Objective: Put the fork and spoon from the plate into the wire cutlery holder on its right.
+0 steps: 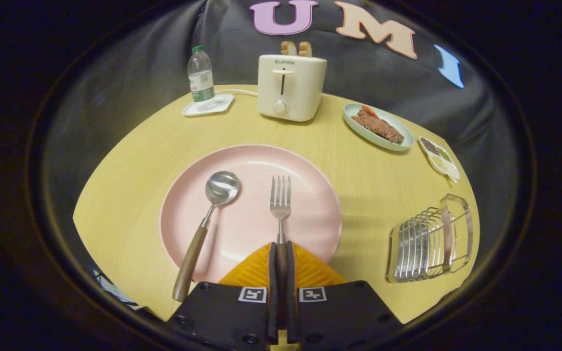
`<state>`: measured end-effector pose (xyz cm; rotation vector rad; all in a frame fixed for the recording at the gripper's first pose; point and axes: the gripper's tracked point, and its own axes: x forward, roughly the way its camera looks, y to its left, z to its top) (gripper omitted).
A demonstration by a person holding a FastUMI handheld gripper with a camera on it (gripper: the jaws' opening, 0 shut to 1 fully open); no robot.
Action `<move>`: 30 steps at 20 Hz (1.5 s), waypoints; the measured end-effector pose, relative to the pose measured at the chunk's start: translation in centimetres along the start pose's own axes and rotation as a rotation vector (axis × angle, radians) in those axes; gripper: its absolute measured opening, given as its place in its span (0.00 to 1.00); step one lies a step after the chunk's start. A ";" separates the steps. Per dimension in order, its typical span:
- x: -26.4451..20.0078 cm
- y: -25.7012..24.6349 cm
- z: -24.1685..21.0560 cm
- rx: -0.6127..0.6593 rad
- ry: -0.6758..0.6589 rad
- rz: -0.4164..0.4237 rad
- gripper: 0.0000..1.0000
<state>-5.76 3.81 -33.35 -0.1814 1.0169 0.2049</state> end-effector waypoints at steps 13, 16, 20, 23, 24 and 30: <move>-4.6 -2.5 2.3 -0.059 0.051 0.082 0.10; -6.1 -3.5 2.9 -0.068 0.065 0.107 0.10; -8.1 -5.7 3.5 -0.088 0.087 0.131 0.10; -9.6 -7.9 3.6 -0.111 0.104 0.134 0.10; -10.1 -8.8 3.6 -0.131 0.111 0.126 0.10; -12.1 -13.3 3.3 -0.145 0.154 0.109 0.10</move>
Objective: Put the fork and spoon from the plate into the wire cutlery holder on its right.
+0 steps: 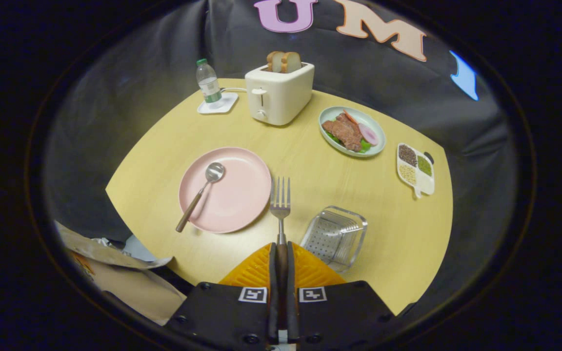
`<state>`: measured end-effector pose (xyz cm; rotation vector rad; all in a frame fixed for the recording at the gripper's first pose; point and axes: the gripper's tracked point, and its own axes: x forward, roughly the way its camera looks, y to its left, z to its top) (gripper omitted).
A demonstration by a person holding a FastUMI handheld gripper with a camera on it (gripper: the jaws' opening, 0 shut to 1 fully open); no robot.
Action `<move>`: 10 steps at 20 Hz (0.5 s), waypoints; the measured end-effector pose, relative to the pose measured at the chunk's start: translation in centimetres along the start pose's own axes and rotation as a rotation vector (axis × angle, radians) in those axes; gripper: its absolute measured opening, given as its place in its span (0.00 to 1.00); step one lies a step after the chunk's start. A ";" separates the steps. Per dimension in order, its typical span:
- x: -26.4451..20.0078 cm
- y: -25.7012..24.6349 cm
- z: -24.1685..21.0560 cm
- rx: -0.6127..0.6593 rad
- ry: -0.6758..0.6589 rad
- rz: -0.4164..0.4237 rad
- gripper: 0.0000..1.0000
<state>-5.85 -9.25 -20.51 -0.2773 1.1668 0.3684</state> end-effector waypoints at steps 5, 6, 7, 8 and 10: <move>-1.5 -3.7 -1.8 -0.045 0.058 -0.031 0.10; -1.6 -4.3 -2.2 -0.049 0.073 -0.037 0.10; -1.7 -4.8 -2.6 -0.048 0.086 -0.041 0.10; -1.6 -5.1 -3.0 -0.045 0.100 -0.041 0.10; -1.4 -5.5 -3.9 -0.044 0.129 -0.038 0.10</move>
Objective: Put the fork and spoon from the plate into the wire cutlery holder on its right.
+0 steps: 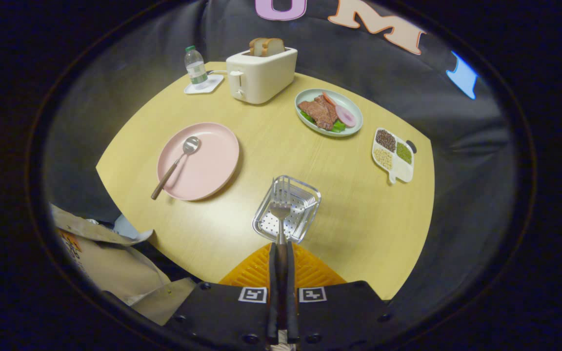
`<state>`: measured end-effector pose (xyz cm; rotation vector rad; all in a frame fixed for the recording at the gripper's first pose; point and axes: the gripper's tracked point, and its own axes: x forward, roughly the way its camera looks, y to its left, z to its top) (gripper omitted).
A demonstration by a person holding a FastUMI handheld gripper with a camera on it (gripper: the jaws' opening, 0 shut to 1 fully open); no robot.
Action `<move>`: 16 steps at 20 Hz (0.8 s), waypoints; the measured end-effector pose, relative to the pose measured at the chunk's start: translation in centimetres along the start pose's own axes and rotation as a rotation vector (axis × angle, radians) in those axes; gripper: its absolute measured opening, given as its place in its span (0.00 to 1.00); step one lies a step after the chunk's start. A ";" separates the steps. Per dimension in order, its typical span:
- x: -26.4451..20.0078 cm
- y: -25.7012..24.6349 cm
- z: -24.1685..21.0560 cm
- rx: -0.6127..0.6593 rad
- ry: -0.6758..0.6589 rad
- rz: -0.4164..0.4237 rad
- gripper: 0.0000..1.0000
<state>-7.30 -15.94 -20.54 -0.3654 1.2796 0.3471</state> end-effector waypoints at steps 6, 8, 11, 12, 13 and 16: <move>1.9 -0.3 -1.8 -0.015 0.114 0.030 0.10; 2.2 0.1 -1.5 -0.010 0.140 0.053 0.10; 2.9 0.3 -1.3 -0.006 0.183 0.069 0.10; 3.1 0.4 -1.4 -0.006 0.195 0.072 0.10; 3.3 0.5 -1.3 -0.004 0.205 0.072 0.10; 3.9 0.4 -0.9 0.003 0.223 0.066 0.10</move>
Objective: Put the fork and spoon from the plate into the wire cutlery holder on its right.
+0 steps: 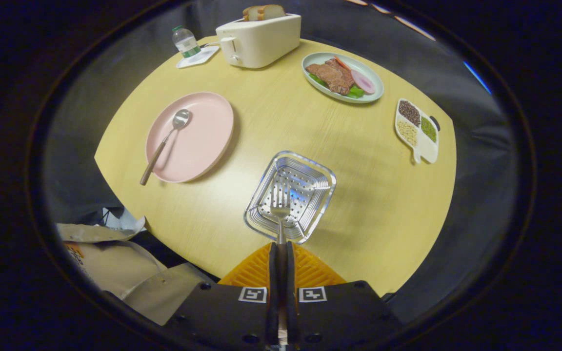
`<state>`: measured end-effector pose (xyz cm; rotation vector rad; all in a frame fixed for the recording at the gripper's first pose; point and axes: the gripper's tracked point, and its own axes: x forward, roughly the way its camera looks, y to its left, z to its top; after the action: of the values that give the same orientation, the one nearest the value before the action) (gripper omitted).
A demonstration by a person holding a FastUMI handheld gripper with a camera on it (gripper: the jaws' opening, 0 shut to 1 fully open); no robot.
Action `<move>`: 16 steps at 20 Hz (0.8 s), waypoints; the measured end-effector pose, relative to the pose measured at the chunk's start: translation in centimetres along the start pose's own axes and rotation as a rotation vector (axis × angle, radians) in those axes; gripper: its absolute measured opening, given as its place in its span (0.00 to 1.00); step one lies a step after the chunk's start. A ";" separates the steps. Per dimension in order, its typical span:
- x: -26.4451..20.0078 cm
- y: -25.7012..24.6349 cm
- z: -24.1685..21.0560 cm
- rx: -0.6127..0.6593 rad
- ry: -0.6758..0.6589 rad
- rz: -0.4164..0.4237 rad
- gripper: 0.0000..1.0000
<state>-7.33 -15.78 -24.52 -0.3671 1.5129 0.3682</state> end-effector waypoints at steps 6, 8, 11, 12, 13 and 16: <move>0.9 -0.3 0.9 0.020 0.034 0.002 0.10; 0.9 -0.4 1.2 0.019 0.048 0.006 0.10; 1.0 -0.6 1.7 0.026 0.046 0.008 0.12; 0.9 -0.7 2.1 0.032 0.036 0.006 0.16; 0.9 -0.6 2.2 0.037 0.025 0.004 0.16; 0.6 -0.5 3.4 0.054 -0.047 -0.010 0.40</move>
<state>-4.04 -14.65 -25.00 -0.3216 1.4716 0.3255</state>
